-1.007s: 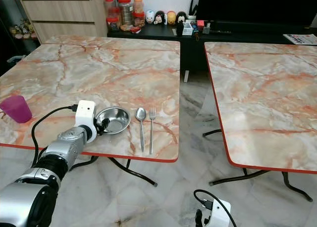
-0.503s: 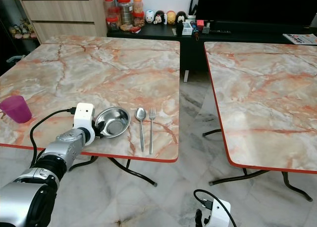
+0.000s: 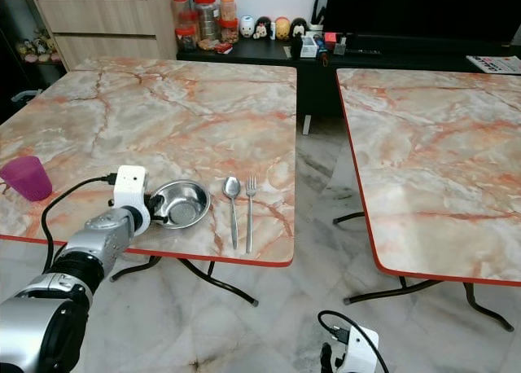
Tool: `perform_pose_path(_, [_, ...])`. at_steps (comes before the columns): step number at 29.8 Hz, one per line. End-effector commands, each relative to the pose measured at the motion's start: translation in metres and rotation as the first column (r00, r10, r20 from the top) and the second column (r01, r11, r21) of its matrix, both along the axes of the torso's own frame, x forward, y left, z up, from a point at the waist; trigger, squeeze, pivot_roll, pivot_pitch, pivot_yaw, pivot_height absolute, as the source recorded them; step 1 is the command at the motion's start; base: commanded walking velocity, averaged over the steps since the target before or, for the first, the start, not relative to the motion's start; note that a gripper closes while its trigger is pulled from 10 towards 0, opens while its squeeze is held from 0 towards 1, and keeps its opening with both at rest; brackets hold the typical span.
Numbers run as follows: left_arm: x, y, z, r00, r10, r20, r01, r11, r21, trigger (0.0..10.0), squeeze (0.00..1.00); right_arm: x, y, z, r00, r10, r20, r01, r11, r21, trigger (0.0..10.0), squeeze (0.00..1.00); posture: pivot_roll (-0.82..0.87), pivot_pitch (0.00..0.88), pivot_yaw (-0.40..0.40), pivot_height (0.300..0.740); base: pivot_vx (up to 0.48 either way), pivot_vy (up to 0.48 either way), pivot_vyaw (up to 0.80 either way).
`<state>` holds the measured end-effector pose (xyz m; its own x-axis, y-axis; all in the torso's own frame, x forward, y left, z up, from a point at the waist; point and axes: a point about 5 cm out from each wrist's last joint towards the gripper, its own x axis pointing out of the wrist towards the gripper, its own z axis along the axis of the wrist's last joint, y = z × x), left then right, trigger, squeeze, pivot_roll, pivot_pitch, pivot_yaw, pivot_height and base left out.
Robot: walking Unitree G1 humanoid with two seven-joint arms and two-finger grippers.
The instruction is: Setting the table
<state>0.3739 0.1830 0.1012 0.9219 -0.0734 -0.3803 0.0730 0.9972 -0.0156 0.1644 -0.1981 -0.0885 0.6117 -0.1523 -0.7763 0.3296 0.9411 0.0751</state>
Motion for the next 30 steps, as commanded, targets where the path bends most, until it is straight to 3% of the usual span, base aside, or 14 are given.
perform_pose_path(1, [-0.001,0.002,-0.002,1.0,0.02,-0.01,-0.02,1.0,-0.007,0.0,0.0,0.002,0.0,0.001,1.0,0.0,0.001,0.0,1.0,0.003,10.0,0.0,0.0,0.0,-0.012,0.74,0.0,0.0,0.0])
perform_pose_path(9, [-0.002,0.004,-0.003,0.993,0.114,0.021,-0.11,0.982,-0.151,0.0,0.0,0.001,-0.001,0.0,1.0,-0.008,-0.001,0.008,1.0,0.002,10.0,0.0,0.0,0.0,-0.009,0.74,0.0,0.0,0.0])
perform_pose_path(12, [-0.006,0.007,-0.007,0.985,0.172,0.032,-0.158,0.953,-0.257,0.0,0.0,-0.001,-0.001,0.0,1.0,-0.008,-0.004,0.008,1.0,0.001,10.0,0.0,0.0,0.0,-0.01,0.74,0.0,0.0,0.0])
perform_pose_path(13, [-0.006,0.007,-0.007,0.985,0.172,0.032,-0.158,0.953,-0.257,0.0,0.0,-0.001,-0.001,0.0,1.0,-0.008,-0.004,0.008,1.0,0.001,10.0,0.0,0.0,0.0,-0.01,0.74,0.0,0.0,0.0])
perform_pose_path(14, [-0.008,0.011,-0.008,0.976,0.212,0.055,-0.183,0.928,-0.326,5.6,0.0,-0.002,-0.001,-0.001,1.0,-0.008,-0.006,0.008,1.0,0.0,10.0,0.0,0.0,0.0,-0.011,0.74,0.0,0.0,0.0])
perform_pose_path(15, [-0.01,0.013,-0.009,0.971,0.232,0.058,-0.196,0.912,-0.359,10.0,0.0,-0.002,-0.001,-0.001,1.0,-0.008,-0.006,0.008,1.0,0.0,10.0,0.0,0.0,0.0,-0.012,0.74,0.0,0.0,0.0])
perform_pose_path(18, [-0.015,0.02,-0.015,0.958,0.281,0.054,-0.232,0.872,-0.431,10.0,0.0,-0.002,-0.001,-0.001,1.0,-0.006,-0.007,0.006,1.0,0.0,10.0,0.0,0.0,0.0,-0.012,0.74,0.0,0.0,0.0])
perform_pose_path(22, [-0.02,0.028,-0.018,0.945,0.322,0.062,-0.258,0.847,-0.465,10.0,0.0,-0.003,-0.001,-0.001,1.0,-0.004,-0.007,0.004,1.0,0.0,10.0,0.0,0.01,0.0,-0.014,0.74,0.0,0.0,0.0])
perform_pose_path(25, [-0.024,0.04,-0.017,0.923,0.375,0.083,-0.277,0.801,-0.531,10.0,0.0,-0.002,0.0,-0.001,1.0,0.0,-0.006,0.0,1.0,0.0,10.0,0.0,0.01,0.0,-0.012,0.74,0.0,0.0,0.0])
perform_pose_path(30, [-0.027,0.05,-0.013,0.911,0.394,0.121,-0.272,0.795,-0.543,10.0,0.0,-0.003,0.0,-0.001,1.0,0.003,-0.006,-0.003,1.0,0.001,10.0,0.0,0.02,0.0,-0.008,0.74,0.0,0.0,0.0])
